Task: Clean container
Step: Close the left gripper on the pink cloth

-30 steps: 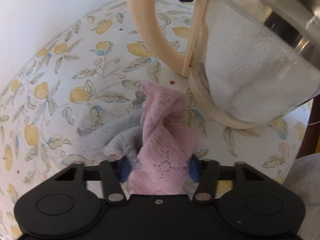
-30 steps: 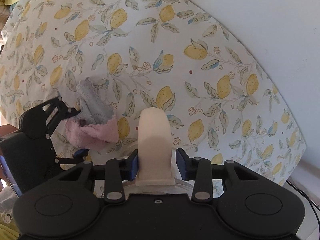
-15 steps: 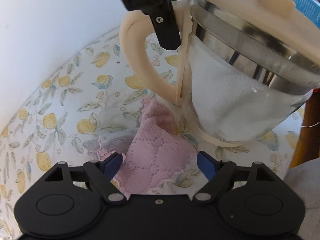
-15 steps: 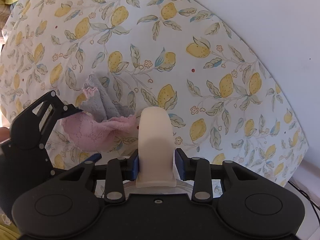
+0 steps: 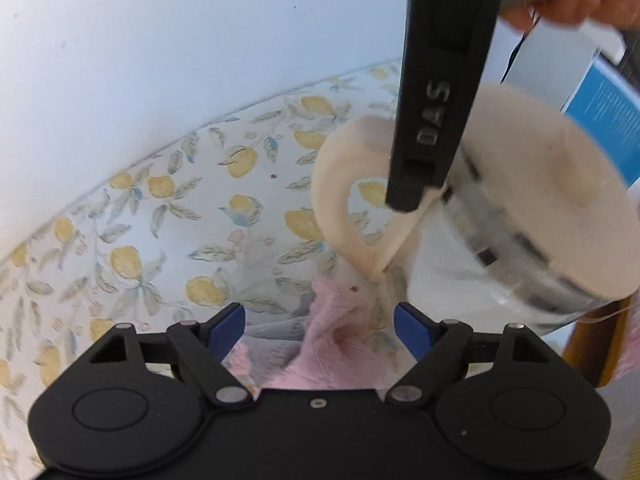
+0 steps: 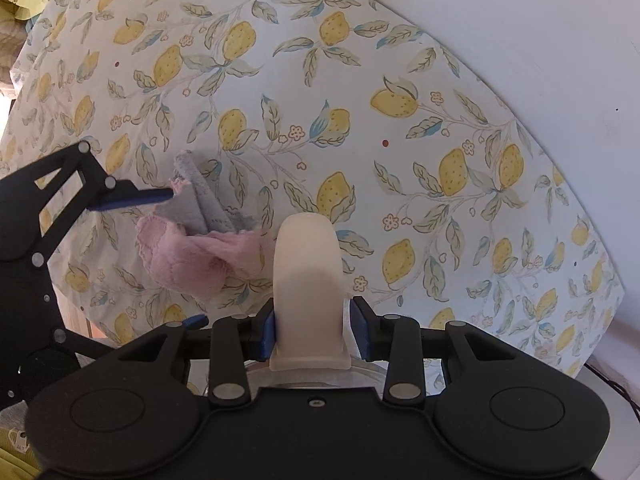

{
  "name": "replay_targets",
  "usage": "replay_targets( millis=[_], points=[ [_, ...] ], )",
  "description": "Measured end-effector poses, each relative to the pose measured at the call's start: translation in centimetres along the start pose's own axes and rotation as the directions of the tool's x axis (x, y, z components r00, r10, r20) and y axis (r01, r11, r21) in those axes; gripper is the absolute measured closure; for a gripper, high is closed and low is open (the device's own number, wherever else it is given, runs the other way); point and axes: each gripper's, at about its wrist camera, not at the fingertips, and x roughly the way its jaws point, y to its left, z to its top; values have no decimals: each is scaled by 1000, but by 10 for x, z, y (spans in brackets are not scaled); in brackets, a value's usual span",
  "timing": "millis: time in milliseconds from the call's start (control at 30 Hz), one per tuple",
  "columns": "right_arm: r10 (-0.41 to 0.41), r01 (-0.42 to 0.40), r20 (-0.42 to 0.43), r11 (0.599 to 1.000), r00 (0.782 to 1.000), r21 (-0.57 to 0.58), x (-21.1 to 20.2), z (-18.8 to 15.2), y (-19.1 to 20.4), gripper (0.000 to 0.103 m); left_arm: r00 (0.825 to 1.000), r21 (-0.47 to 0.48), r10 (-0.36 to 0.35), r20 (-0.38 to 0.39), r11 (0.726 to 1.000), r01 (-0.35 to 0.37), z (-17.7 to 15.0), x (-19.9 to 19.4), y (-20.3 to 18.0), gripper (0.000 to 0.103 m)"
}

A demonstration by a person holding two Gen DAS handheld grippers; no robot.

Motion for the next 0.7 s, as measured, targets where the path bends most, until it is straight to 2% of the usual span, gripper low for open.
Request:
replay_targets(
  millis=[33, 67, 133, 333, 533, 700],
  points=[
    [2, -2, -3, 1000, 1000, 2, 0, 0, 0, 61, 999, 1, 17, -27, 1000, -17, -1, 7, -1, 38],
    [3, -3, -5, 1000, 1000, 4, 0, 0, 0, 61, 999, -10, 13, -49, 1000, -13, -3, 14, 0, 43],
    [6, -6, -11, 1000, 1000, 8, 0, 1, -1, 61, 996, -35, -9, -84, 999, 6, -6, 26, 2, 43],
    [16, -16, -27, 1000, 999, 20, -1, 2, -2, 61, 991, -24, -6, -131, 1000, 3, -9, 49, 0, 44],
    [-3, 3, -61, 1000, 998, -5, -3, 6, 4, 61, 989, 15, -9, -145, 1000, 12, -10, 59, -3, 44],
    [-12, 11, -89, 1000, 996, -12, -2, 10, 5, 61, 991, 12, -16, -134, 1000, 18, -14, 58, -2, 45]
  ],
)
